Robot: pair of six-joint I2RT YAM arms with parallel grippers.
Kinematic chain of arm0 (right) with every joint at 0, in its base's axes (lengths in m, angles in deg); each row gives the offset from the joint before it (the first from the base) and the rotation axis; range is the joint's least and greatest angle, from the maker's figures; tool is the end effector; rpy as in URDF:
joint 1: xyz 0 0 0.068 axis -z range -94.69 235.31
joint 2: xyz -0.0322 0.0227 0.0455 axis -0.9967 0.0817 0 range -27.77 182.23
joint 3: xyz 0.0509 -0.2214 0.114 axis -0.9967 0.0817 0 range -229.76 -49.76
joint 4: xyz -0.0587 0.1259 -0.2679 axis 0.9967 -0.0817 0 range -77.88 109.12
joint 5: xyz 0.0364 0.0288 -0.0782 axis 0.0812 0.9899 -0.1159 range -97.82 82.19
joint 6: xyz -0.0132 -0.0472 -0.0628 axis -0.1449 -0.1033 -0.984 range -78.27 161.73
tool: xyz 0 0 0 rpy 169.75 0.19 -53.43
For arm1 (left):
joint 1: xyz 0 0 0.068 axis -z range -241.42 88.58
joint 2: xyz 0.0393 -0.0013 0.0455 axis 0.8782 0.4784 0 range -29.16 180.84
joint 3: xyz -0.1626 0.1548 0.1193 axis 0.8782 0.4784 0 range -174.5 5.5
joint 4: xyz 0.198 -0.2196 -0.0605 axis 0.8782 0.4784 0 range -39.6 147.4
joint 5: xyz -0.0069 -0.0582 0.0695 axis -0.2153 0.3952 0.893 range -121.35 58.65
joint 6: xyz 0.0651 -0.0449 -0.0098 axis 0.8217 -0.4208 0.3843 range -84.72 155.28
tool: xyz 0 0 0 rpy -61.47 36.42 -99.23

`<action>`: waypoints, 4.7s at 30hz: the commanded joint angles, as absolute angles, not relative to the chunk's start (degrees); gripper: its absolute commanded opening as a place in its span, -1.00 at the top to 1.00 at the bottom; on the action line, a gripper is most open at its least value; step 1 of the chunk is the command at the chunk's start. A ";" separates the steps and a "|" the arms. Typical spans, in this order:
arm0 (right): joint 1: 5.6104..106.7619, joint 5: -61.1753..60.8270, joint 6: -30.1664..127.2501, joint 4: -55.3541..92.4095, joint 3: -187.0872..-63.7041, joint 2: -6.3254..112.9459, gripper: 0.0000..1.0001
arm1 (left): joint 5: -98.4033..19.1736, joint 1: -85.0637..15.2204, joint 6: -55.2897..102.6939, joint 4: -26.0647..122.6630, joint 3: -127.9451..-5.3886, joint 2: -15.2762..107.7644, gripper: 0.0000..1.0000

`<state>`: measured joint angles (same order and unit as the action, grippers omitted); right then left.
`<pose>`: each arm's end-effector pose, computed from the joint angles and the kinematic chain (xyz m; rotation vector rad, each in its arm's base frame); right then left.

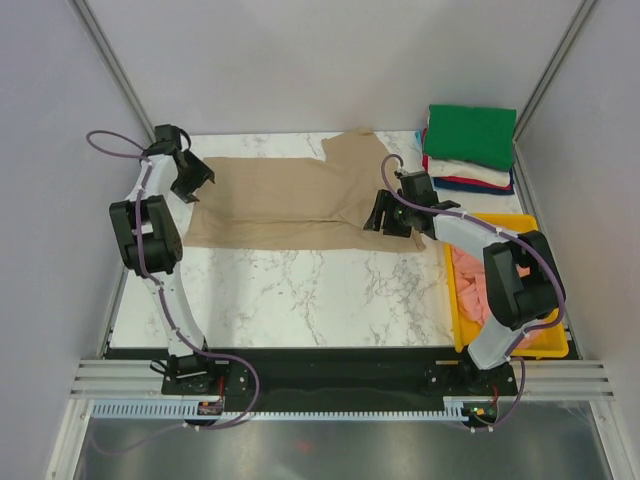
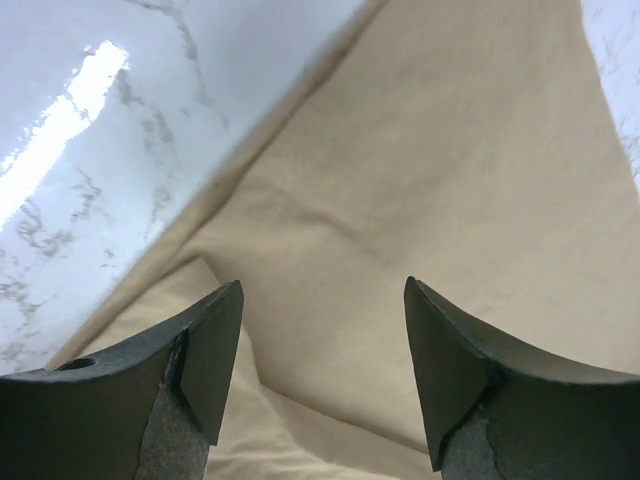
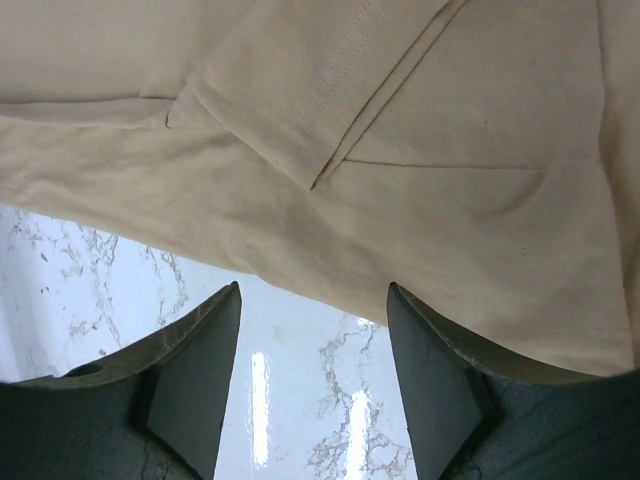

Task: Fold and stack the t-shirts
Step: Fold the tshirt

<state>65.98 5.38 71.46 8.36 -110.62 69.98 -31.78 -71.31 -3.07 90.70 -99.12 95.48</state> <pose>0.3854 0.1518 0.1272 0.1141 2.4812 0.6602 0.5129 0.0890 0.1489 -1.0746 2.4063 -0.1813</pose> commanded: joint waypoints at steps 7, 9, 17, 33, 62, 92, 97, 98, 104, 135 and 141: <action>65.89 8.88 73.45 12.70 -112.77 72.24 -0.36 | -37.50 -73.99 -2.70 91.62 -91.63 76.50 -0.58; 65.63 8.71 73.81 13.41 -115.14 75.32 -0.35 | -36.89 -72.68 -1.46 91.54 -86.55 70.11 -0.59; 65.62 6.16 73.98 12.53 -123.41 84.98 -0.29 | -34.53 -71.18 3.73 88.99 -75.10 57.51 -0.60; 65.54 3.96 72.84 7.61 -131.32 89.82 0.47 | -40.05 -71.00 2.24 84.42 -70.88 56.18 -0.58; 65.01 -7.54 66.33 -5.92 -162.73 98.20 -0.27 | -42.60 -73.19 -0.21 82.84 -67.28 59.78 -0.60; 72.22 -7.99 73.89 15.17 -96.87 70.31 -0.24 | -37.42 -79.00 -2.77 81.51 -64.19 77.62 -0.56; 72.39 -8.08 73.54 15.78 -96.87 70.40 0.17 | -36.02 -78.47 -2.69 80.90 -66.21 79.29 -0.03; 72.31 -7.99 73.20 15.87 -97.13 70.75 0.28 | -35.84 -78.21 -2.60 80.81 -66.56 79.99 0.14; 72.48 -6.41 72.58 14.21 -97.93 69.36 1.00 | -35.58 -79.17 -1.02 81.60 -67.10 77.12 0.96; 70.99 -7.46 73.56 -7.68 -99.92 36.28 -0.73 | -45.96 -82.97 3.45 90.21 -39.66 26.83 -0.99; 67.91 -9.13 65.82 -8.83 -130.37 66.03 -0.72 | -32.08 -69.96 9.44 94.17 -45.83 21.82 -0.99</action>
